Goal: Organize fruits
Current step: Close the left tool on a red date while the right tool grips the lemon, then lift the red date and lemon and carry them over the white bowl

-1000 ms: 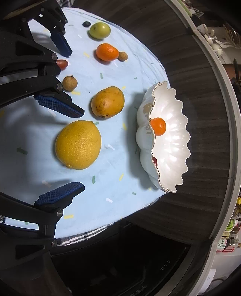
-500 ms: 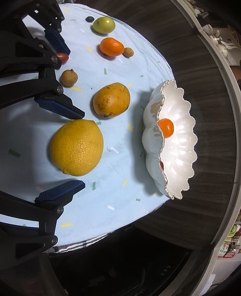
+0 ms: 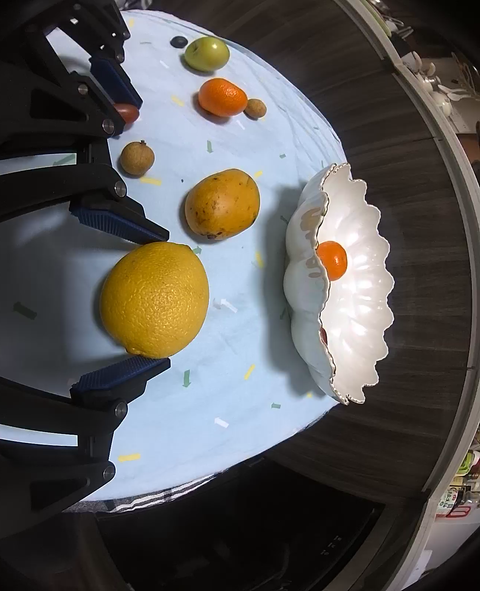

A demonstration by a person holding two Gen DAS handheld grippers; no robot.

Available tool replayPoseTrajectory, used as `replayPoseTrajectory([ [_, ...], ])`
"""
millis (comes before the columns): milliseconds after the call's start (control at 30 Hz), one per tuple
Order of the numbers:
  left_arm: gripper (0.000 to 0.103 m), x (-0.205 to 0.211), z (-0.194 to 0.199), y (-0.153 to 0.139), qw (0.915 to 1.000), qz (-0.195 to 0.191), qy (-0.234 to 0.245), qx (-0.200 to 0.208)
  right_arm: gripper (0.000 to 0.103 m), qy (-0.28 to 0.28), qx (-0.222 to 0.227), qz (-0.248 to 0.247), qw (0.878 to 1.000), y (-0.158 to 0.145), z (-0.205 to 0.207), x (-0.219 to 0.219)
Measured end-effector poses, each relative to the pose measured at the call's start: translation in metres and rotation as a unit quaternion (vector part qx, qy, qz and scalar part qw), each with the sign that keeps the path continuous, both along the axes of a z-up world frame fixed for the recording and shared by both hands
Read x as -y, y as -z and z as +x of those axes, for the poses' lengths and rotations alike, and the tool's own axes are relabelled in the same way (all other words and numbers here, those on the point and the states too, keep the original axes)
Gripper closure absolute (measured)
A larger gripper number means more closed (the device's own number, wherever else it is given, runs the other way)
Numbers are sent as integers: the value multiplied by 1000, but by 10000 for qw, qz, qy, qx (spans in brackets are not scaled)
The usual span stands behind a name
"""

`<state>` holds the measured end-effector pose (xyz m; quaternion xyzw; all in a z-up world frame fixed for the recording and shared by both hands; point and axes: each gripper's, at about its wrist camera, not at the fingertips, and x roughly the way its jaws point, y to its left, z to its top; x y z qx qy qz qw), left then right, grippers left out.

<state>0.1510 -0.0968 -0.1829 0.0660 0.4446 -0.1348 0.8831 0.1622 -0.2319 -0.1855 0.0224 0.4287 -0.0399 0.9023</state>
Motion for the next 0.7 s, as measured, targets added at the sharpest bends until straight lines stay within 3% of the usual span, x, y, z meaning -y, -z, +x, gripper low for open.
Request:
replayPoseTrajectory([
  [700, 83, -8, -4, -28, 9990, -42, -108, 437, 42, -5, 567, -116, 9983, -35, -16, -4],
])
